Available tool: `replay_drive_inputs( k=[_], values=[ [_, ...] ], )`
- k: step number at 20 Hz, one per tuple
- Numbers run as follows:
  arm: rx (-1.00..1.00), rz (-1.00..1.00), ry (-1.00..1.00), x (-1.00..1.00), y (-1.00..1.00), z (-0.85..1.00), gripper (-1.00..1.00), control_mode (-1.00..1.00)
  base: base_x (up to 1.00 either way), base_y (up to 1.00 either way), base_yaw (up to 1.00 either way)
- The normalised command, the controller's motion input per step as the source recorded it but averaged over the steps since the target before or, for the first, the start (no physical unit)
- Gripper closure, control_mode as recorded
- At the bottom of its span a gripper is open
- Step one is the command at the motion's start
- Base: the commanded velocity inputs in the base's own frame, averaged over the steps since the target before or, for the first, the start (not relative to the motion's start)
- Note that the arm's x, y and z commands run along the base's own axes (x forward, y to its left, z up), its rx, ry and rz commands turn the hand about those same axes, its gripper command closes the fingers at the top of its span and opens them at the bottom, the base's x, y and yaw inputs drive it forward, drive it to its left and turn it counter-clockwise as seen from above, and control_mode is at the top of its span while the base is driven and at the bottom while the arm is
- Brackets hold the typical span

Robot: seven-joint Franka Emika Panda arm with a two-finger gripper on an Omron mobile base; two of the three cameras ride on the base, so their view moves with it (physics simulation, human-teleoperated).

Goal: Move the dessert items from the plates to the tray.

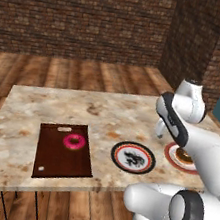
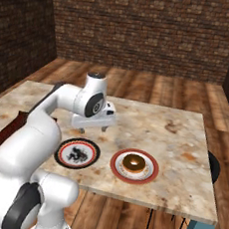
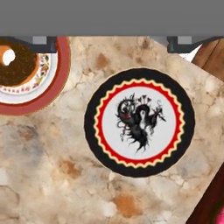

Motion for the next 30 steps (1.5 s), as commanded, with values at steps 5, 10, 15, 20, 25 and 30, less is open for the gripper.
replay_drive_inputs(
  k=[5,10,15,20,25,30],
  values=[
    [0.00,-0.14,0.11,0.00,-0.67,0.00,-1.00,-1.00,0.00,0.00,0.00],
    [0.02,-0.10,0.02,0.00,-0.46,-0.16,-1.00,-1.00,0.00,0.00,0.00],
    [0.00,-0.19,0.09,0.00,-0.41,-0.16,-1.00,-1.00,0.00,0.00,0.00],
    [0.00,-0.19,0.06,0.02,-0.11,-0.28,-1.00,-1.00,0.00,0.00,0.00],
    [0.00,-0.10,0.00,0.16,-0.06,-0.41,-1.00,-1.00,0.00,0.00,0.00],
    [0.00,-0.01,0.00,0.10,-0.09,-0.33,-1.00,-1.00,0.00,0.00,0.00]
  ],
)
